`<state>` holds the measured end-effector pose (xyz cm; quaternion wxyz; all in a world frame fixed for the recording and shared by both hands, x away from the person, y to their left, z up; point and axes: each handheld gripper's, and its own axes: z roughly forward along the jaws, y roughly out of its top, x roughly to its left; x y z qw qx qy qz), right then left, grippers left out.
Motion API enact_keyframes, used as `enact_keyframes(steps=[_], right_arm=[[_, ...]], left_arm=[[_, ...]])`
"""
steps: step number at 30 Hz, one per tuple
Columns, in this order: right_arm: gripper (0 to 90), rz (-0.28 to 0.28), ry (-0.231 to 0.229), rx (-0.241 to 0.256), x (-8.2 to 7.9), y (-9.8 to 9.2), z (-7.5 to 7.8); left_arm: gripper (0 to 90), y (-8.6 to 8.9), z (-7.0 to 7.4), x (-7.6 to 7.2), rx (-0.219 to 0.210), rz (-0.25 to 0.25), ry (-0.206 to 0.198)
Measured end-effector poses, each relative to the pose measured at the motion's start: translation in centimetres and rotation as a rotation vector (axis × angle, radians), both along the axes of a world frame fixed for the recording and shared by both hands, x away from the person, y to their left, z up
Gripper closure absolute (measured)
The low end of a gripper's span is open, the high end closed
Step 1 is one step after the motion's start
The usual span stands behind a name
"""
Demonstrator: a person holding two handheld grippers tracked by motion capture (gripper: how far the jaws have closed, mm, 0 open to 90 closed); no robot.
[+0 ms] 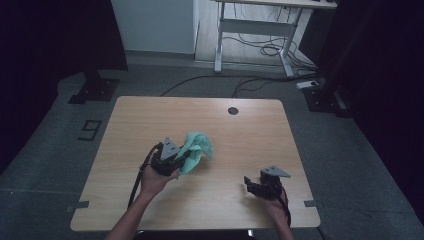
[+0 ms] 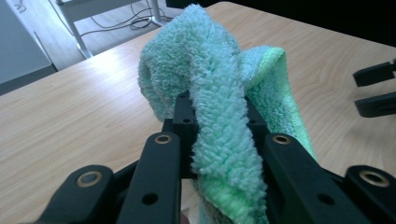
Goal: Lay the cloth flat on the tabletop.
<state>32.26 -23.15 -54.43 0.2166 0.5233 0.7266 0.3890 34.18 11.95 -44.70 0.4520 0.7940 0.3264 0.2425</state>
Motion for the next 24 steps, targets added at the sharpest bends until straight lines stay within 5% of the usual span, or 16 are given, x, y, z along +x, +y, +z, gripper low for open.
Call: enact_keyframes(steps=[16,24], right_arm=[[26.3,0.007,0.004,-0.008,0.0,0.1,-0.1],[26.2,0.009,0.012,-0.012,0.0,0.3,-0.3]], left_arm=[[74.9,-2.1,-2.4,-1.6,-0.024,-0.068,0.052],[74.5,-3.0,-5.4,-1.2,0.042,-0.055,0.089]])
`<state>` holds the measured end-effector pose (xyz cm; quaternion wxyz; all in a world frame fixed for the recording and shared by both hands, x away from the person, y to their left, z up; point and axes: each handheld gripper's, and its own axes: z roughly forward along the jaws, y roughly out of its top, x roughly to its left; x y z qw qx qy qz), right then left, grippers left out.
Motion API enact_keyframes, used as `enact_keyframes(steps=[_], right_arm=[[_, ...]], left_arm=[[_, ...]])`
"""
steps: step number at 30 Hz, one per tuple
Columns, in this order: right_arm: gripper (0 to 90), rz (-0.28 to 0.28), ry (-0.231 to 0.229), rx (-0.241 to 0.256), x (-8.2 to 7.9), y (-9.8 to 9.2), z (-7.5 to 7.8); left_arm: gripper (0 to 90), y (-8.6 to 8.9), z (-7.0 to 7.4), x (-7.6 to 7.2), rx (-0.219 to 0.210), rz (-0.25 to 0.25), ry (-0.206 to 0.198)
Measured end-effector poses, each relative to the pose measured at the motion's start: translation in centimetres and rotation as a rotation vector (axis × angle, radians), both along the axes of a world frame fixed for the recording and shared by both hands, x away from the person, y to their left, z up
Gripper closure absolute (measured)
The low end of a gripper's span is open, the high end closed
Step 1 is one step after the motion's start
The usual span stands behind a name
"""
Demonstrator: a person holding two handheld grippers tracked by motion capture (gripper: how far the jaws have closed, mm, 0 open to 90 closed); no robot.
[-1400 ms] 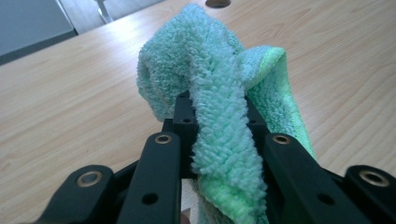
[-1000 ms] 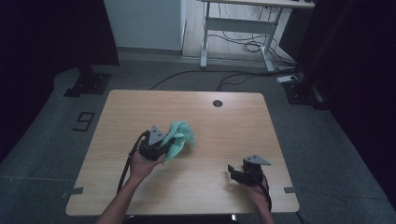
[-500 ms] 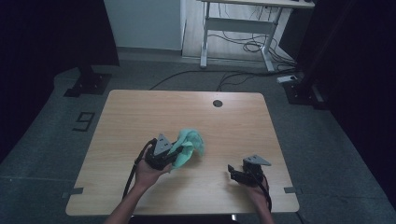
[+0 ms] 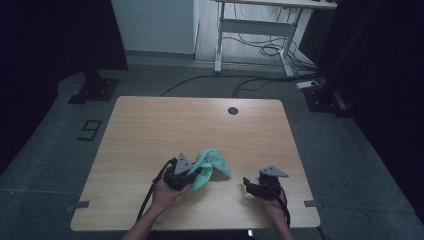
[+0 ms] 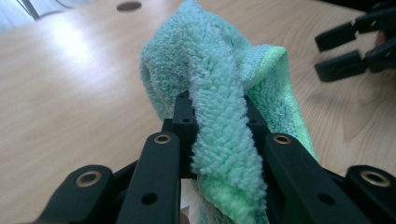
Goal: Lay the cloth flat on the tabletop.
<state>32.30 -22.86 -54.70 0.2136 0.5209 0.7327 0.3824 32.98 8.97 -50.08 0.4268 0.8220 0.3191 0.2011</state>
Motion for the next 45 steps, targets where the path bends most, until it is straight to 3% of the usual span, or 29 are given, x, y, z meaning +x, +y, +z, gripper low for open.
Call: enact_keyframes(steps=[6,14,18,20,23,24,26,31,45], right_arm=[[26.2,0.003,0.004,-0.004,0.0,0.0,-0.1],[26.2,0.007,0.006,-0.007,0.1,0.1,-0.2],[26.2,0.007,0.005,-0.007,0.1,0.2,-0.2],[26.2,0.006,0.004,-0.006,0.1,0.2,-0.2],[26.2,0.007,0.002,-0.007,0.0,0.2,-0.2],[26.3,0.006,-0.002,-0.007,0.0,0.2,-0.1],[26.3,0.006,-0.002,-0.006,0.0,0.2,-0.1],[26.4,0.006,-0.012,-0.008,-0.1,0.3,0.1],[26.4,0.008,-0.018,-0.012,-0.2,0.4,0.3]], left_arm=[[74.1,0.1,-1.5,0.5,0.018,0.008,0.045],[73.4,-0.1,-2.9,0.4,0.048,-0.001,0.067],[71.1,-0.2,-3.4,0.3,0.055,-0.008,0.074],[64.7,-0.4,-3.5,0.2,0.063,-0.017,0.080],[57.1,-0.4,-3.5,0.1,0.067,-0.021,0.085],[47.3,-0.4,-3.4,0.0,0.064,-0.018,0.088],[40.3,-0.3,-3.3,-0.1,0.062,-0.023,0.090],[33.4,0.3,-2.5,-1.0,0.061,-0.014,0.044],[25.9,2.6,-0.8,-1.0,-0.015,-0.001,0.020]])
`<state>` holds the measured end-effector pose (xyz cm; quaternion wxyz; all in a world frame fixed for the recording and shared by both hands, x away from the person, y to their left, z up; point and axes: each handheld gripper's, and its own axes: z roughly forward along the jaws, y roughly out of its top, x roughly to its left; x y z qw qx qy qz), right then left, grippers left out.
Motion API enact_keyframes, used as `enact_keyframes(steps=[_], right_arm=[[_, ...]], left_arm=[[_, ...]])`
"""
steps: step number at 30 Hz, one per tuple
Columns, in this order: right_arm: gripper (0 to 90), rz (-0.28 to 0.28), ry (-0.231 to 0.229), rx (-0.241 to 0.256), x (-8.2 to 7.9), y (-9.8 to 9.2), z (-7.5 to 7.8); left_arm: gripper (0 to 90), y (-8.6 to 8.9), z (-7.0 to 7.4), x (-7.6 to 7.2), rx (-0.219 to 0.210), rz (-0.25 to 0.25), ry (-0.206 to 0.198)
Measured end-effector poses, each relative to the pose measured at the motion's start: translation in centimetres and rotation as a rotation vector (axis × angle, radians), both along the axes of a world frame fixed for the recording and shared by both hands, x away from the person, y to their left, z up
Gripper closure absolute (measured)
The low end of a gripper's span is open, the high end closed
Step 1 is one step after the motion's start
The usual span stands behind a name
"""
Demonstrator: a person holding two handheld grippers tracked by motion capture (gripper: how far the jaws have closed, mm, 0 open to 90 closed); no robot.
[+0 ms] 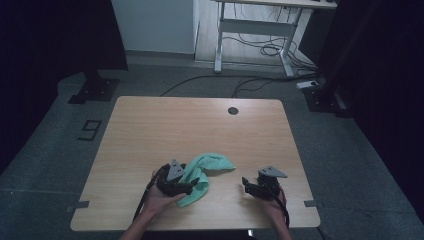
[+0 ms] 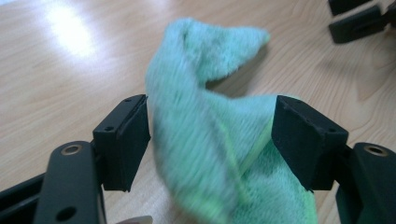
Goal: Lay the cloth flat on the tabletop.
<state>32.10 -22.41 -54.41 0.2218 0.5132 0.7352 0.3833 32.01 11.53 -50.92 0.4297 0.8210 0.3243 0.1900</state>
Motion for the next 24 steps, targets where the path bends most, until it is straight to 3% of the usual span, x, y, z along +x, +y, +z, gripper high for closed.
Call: enact_keyframes(steps=[14,20,24], right_arm=[[28.2,0.016,-0.005,-0.007,-0.1,0.5,0.2],[28.3,0.066,-0.007,-0.015,0.7,2.4,0.7],[29.2,0.090,-0.036,-0.014,1.6,3.9,1.5]], left_arm=[[35.2,2.1,0.4,0.7,-0.012,0.057,0.011],[40.5,2.3,0.2,0.8,-0.010,0.046,0.031],[43.3,2.4,0.1,0.8,-0.010,0.044,0.037]])
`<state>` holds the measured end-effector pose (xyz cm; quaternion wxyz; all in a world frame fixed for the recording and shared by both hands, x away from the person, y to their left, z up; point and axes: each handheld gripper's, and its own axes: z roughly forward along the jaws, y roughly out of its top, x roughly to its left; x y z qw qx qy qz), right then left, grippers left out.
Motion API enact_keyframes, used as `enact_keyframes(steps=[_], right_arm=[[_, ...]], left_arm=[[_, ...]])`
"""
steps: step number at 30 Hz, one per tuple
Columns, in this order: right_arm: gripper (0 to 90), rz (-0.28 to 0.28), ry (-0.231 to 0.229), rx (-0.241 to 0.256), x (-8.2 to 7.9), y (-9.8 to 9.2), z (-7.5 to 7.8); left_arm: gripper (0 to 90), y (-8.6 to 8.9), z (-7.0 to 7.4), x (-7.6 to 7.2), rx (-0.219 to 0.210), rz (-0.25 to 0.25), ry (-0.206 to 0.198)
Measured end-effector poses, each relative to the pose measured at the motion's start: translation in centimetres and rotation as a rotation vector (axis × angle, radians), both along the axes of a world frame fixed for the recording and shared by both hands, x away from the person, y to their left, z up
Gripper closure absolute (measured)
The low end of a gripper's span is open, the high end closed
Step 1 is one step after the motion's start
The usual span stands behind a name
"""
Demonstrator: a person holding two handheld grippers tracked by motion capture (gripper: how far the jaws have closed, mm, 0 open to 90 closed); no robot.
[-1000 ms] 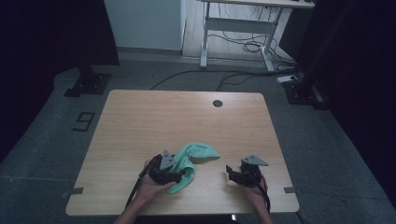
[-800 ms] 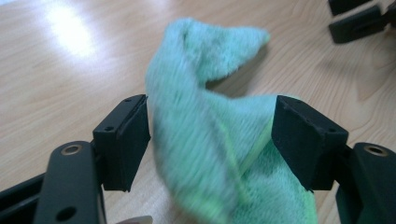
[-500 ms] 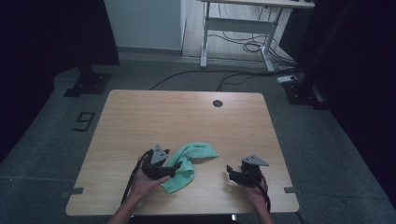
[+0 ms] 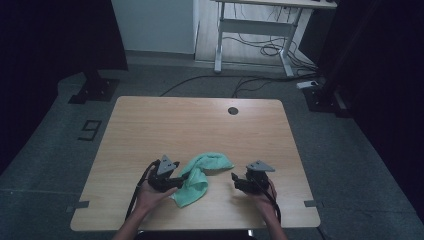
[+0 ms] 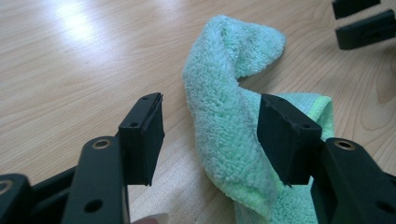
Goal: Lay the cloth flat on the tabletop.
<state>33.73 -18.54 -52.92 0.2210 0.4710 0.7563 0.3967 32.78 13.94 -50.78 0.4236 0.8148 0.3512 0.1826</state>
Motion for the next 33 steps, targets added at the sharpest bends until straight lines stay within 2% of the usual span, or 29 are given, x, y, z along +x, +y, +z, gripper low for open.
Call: enact_keyframes(steps=[5,6,8,10,11,14,17,19,20,21,22,25,26,27,29,31,33], right_arm=[[29.4,0.036,-0.006,-0.023,1.2,1.4,0.5],[29.4,0.053,0.005,-0.027,2.0,2.0,0.4],[29.9,0.058,0.010,-0.026,2.3,2.3,0.3],[31.1,0.077,0.031,-0.019,3.4,3.0,-0.1],[31.1,0.077,0.031,-0.019,3.4,3.0,-0.1],[33.1,0.083,0.068,-0.023,4.9,3.6,-0.9],[35.7,0.085,0.082,-0.031,5.4,3.8,-1.3],[39.5,0.097,0.093,-0.051,5.7,4.1,-1.5],[45.2,0.115,0.092,-0.061,5.9,4.3,-1.7],[45.2,0.115,0.092,-0.061,5.9,4.3,-1.7],[50.5,0.129,0.087,-0.079,5.9,4.6,-1.8],[56.2,0.141,0.080,-0.081,6.0,4.8,-1.8],[62.6,0.148,0.075,-0.080,6.1,4.8,-1.8],[62.6,0.148,0.075,-0.080,6.1,4.8,-1.8],[70.8,0.146,0.069,-0.084,6.2,4.8,-1.8],[73.4,0.146,0.067,-0.089,6.2,4.8,-1.8],[81.3,0.139,0.059,-0.100,6.1,4.7,-1.6]], left_arm=[[47.5,0.2,-0.1,-0.1,0.004,0.003,0.005],[48.6,0.3,-0.2,-0.1,0.009,0.007,0.007],[50.5,0.3,-0.2,-0.1,0.008,0.006,0.010],[56.0,0.4,-0.4,0.0,0.005,0.007,0.018],[57.8,0.4,-0.4,0.0,0.005,0.007,0.018],[62.2,0.3,-0.7,0.2,0.005,0.004,0.037],[66.7,0.2,-0.8,0.3,0.014,0.004,0.040],[68.0,0.1,-0.9,0.3,0.015,-0.001,0.047],[70.4,0.1,-1.0,0.3,0.016,-0.002,0.051],[71.5,0.1,-1.0,0.3,0.016,-0.002,0.051],[72.5,0.1,-1.0,0.4,0.014,-0.005,0.053],[74.5,0.1,-1.1,0.4,0.015,-0.008,0.060],[76.1,0.2,-1.2,0.4,0.017,-0.009,0.064],[77.0,0.2,-1.2,0.4,0.017,-0.009,0.064],[78.1,0.1,-1.4,0.5,0.015,-0.012,0.069],[78.7,0.1,-1.4,0.5,0.013,-0.013,0.070],[80.2,0.1,-1.4,0.5,0.013,-0.017,0.070]])
